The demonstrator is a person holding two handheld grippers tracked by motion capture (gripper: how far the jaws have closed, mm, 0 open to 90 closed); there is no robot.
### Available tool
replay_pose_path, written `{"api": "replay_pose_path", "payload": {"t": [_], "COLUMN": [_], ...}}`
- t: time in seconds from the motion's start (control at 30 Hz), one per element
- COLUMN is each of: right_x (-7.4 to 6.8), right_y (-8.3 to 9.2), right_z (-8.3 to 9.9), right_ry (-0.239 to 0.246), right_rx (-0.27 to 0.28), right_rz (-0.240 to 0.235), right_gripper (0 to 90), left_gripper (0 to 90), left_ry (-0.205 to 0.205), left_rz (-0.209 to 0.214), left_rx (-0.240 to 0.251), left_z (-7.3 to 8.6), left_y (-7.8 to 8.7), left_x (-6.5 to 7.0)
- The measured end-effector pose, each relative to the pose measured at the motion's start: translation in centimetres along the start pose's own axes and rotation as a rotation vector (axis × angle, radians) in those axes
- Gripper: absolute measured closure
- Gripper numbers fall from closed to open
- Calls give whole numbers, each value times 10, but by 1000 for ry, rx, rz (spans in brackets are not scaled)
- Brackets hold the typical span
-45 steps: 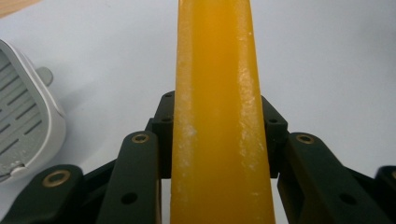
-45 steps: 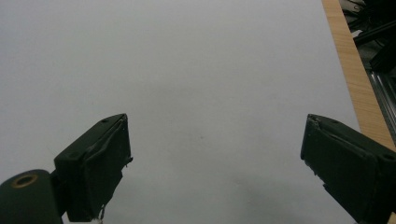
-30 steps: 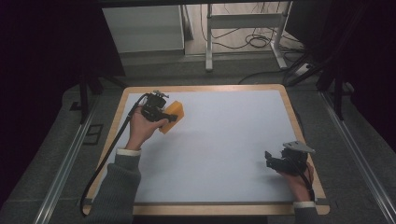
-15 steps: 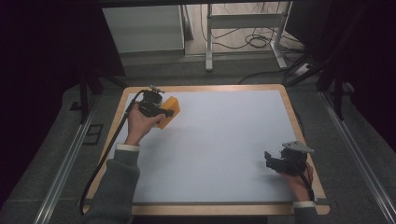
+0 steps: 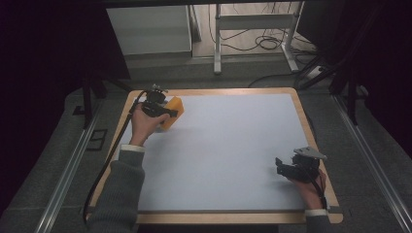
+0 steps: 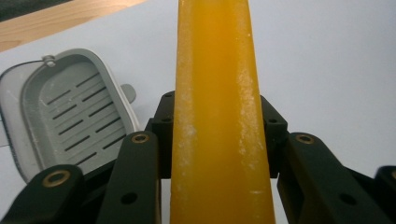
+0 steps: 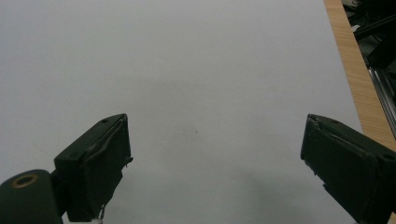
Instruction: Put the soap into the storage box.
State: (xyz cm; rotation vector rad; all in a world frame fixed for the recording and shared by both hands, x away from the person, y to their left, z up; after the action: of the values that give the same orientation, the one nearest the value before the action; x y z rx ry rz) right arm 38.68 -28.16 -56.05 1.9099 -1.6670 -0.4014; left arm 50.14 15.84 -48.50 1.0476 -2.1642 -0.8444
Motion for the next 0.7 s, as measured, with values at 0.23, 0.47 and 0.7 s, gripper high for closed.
{"api": "replay_pose_path", "payload": {"t": [0.23, 0.47, 0.7], "right_x": [2, 2, 4], "right_y": [-1, 0, 1], "right_z": [0, 0, 0], "right_ry": [-1, -4, -8], "right_rx": [1, 4, 14], "right_rz": [7, 3, 8], "right_gripper": [85, 85, 85], "left_gripper": [612, 612, 612], "left_ry": [37, 67, 95], "left_rz": [-4, -13, -27], "left_rx": [12, 17, 28], "left_z": [-3, -5, -7], "left_y": [-2, -6, -7], "left_x": [-12, -22, -33]}}
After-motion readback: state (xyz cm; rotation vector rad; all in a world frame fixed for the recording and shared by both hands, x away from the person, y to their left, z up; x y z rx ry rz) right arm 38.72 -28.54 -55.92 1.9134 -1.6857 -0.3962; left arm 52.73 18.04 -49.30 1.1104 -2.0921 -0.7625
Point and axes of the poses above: each handheld gripper's, and its own axes: y roughly backward along the jaws, z roughly out of its underside, x roughly to its right, the point moved 8 cm from there along -y, roughly forward along the jaws, and after that the axes turned 6 degrees about z, right-handed, at the moved point
